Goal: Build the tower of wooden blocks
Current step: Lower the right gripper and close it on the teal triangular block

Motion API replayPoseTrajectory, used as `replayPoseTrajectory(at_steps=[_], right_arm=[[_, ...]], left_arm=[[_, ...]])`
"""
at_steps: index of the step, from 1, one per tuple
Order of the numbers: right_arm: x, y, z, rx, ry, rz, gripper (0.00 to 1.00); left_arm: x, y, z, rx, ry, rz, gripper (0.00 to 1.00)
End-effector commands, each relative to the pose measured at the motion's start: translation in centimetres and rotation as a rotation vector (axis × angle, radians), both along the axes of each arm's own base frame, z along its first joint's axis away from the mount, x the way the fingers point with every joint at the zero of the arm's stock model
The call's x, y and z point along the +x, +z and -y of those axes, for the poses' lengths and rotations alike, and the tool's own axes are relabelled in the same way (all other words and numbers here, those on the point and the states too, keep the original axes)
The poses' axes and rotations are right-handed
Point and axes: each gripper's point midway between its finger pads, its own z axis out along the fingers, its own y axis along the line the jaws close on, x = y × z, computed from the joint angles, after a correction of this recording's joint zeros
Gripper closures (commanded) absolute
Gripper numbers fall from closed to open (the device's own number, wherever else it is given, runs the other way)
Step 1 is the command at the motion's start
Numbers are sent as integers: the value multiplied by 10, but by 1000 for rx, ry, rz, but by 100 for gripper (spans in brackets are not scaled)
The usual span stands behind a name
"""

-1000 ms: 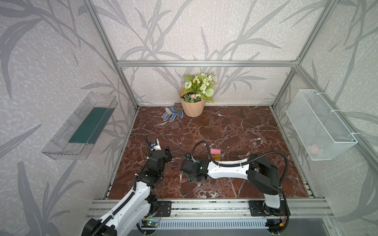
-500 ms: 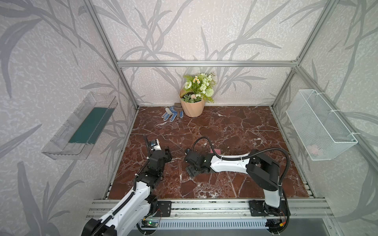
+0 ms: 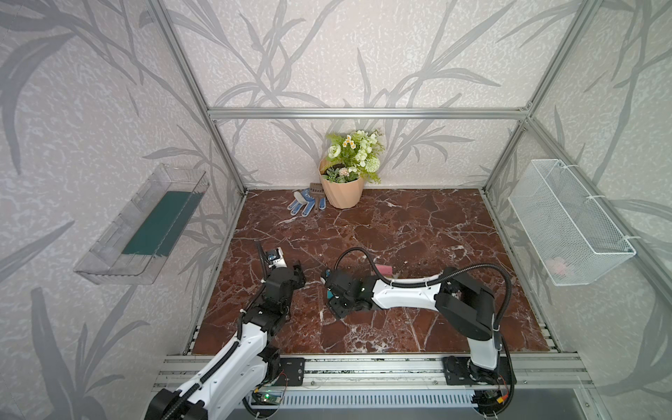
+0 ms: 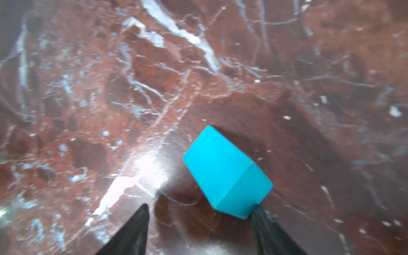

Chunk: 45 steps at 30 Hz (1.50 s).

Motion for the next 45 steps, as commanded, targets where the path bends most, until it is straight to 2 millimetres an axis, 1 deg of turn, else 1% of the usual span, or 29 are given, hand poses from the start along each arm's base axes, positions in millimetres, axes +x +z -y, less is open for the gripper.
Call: replayPoseTrajectory(at_steps=[1,3,6,10,14,18,24,27,29,32,33,39,42,45], right_arm=[[-15,-1,-9,22,57,-45,34],[-21,3,-14,31,82,-39,37],[-19,5,-14,7,86,4,37],[-2,1,-2,-65,55,62,37],[14,-1,5,-88,55,107,29],[27,-1,11,-147,56,172,26],[40,-11,5,-178,86,218,24],[42,-19,-1,-176,114,209,24],[42,-22,-4,-167,124,195,27],[43,-23,-5,-170,126,187,37],[42,-23,-5,-167,129,184,41],[30,-18,-7,-125,180,153,53],[26,-16,-4,-124,199,143,54],[22,-12,-2,-115,214,134,51]], left_arm=[[-1,-1,-2,2,12,7,36],[-1,0,-2,1,12,11,36],[-1,-1,-2,2,12,8,36],[-1,0,-2,1,12,11,36],[-1,-1,-2,1,10,8,36],[-1,0,-3,2,14,10,36],[0,0,-3,3,14,9,36],[0,-1,-3,4,14,8,36],[0,-1,-3,2,14,8,36],[0,-1,-3,4,16,8,36],[0,-1,-3,4,14,9,36],[0,0,-3,4,15,9,36],[-1,0,-3,3,15,9,36],[-1,-1,-3,3,15,8,36]])
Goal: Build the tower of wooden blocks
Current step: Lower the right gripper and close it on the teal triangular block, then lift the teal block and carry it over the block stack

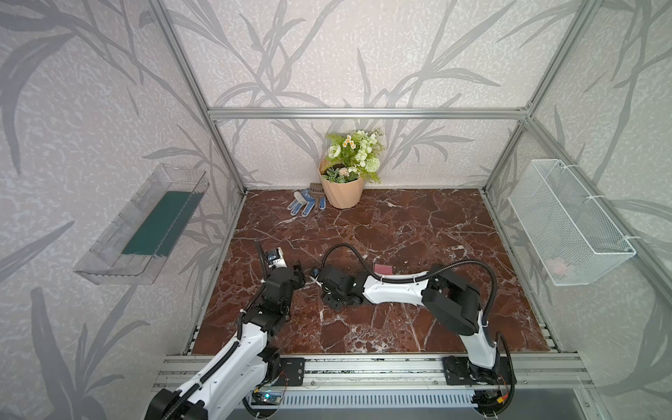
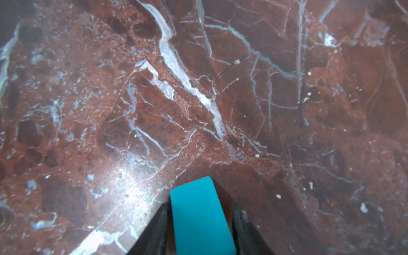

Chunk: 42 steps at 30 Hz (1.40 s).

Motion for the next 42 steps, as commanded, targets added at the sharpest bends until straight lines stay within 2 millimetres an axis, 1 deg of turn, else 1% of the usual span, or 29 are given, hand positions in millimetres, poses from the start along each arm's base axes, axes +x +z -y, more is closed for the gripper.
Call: replayPoseTrajectory(at_steps=[1,5,6,7,9,12,13,16,19,21,23,25,27,30,32,33,36,38,39,41,42], right_arm=[[-16,-9,20,-63,44,-55,51],[-18,-9,22,-69,61,-57,50],[-18,-9,22,-74,61,-56,52],[-18,-9,22,-79,62,-56,54],[-17,-10,21,-89,65,-59,64],[-19,-6,18,-80,78,-65,74],[-19,-4,18,-73,80,-67,76],[-21,5,17,-57,80,-68,78],[-22,26,17,-22,77,-60,84],[-23,50,18,33,68,-46,92],[-23,75,23,92,49,-9,95],[-21,101,33,150,22,32,96],[-24,134,44,225,18,57,100],[-26,174,65,307,-23,98,100],[-27,196,79,346,-51,132,100],[-30,206,83,376,-42,146,100],[-52,224,85,460,67,125,100],[-63,230,88,473,125,120,100],[-73,231,89,461,205,132,100],[-78,229,92,461,268,179,100],[-84,224,95,442,328,207,100]], left_arm=[[-1,0,-3,2,15,11,36],[-1,0,-3,2,13,11,36],[-1,-1,-3,1,14,11,36],[-1,0,-3,2,13,12,36],[-1,0,-3,2,13,12,36],[-1,0,-3,1,14,13,36],[-1,0,-3,1,14,14,36],[-1,0,-3,1,13,15,36],[-2,1,-3,1,15,18,36],[-2,1,-4,-1,18,21,36],[-3,2,-4,-2,20,24,36],[-4,3,-5,-3,20,31,36],[-5,4,-5,-9,21,41,35],[-8,6,-6,-17,20,57,35],[-9,7,-6,-20,19,67,35],[-10,8,-7,-22,18,72,35],[-12,9,-7,-29,18,86,34],[-12,10,-7,-30,16,89,34],[-13,9,-7,-32,15,90,34],[-12,9,-6,-32,14,90,34],[-12,10,-6,-31,13,91,34]])
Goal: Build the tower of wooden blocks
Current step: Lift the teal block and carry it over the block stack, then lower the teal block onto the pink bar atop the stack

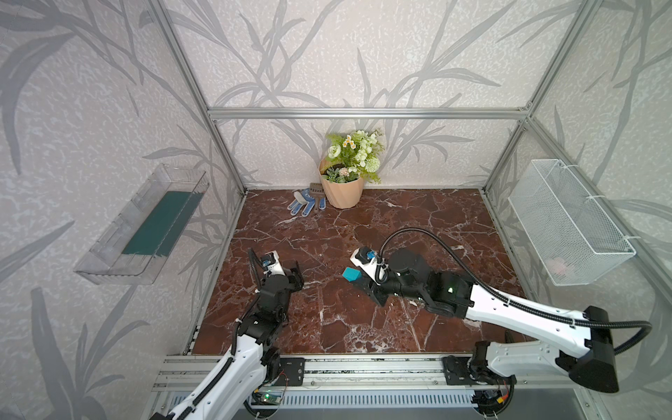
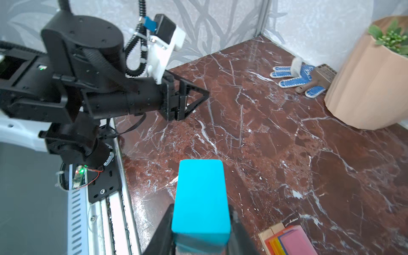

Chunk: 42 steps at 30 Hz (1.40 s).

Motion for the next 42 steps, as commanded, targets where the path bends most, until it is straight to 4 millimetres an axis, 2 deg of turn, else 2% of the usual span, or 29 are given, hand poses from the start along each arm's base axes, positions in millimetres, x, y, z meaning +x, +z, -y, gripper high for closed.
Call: replayPoseTrajectory(at_steps=[1,3,5,7,10,13,17,24,27,29,34,39,42], right_arm=[[-26,-12,5,-45,217,121,100],[-42,-23,15,-106,352,212,100],[-23,-16,20,-81,267,251,100],[-2,-10,31,-77,262,216,100],[27,-21,49,-201,279,216,100],[64,-31,69,-323,214,218,100],[88,-45,82,-345,217,203,100],[109,-87,100,-419,258,1,100],[113,-103,102,-423,256,-30,100],[119,-103,100,-409,235,-33,100],[110,-90,90,-336,271,-45,100],[101,-106,97,-346,257,-74,100],[102,-107,94,-321,254,-67,100]], left_arm=[[-1,-3,-3,0,13,1,34],[-1,-4,-2,1,12,-2,34],[-2,-3,-3,0,13,1,34],[-2,-3,-3,-1,15,4,34],[-3,-3,-4,-1,21,6,34],[-3,-3,-4,-4,18,7,34],[-2,-4,-3,0,17,-2,34],[-1,-5,-3,4,17,-9,34],[-1,-5,-3,3,19,-9,34],[-1,-5,-3,4,19,-9,34],[-1,-5,-4,4,20,-9,34],[-1,-5,-3,3,15,-7,34],[-1,-5,-2,3,14,-6,34]])
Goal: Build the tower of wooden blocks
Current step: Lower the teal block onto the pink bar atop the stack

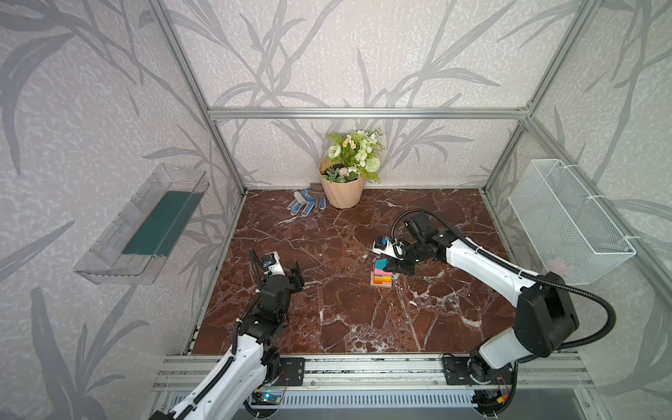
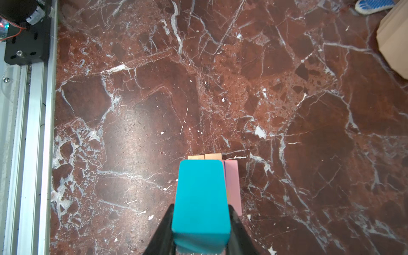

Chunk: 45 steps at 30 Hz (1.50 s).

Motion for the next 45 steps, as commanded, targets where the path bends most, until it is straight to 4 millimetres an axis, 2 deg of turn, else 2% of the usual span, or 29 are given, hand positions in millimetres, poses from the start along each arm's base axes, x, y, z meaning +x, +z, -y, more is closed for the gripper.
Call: replayPoseTrajectory(at_steps=[1,14,32,45], right_arm=[[-2,10,-5,48,7,10,100],[-6,-4,-4,-54,66,-32,100],[9,-31,4,-171,67,-29,100],[12,-25,-4,-108,52,-6,100]], left_arm=[[0,1,-2,-4,14,10,34],[0,1,-1,-3,9,8,34],[0,1,-1,-4,8,9,34],[0,1,-1,-4,7,10,34]])
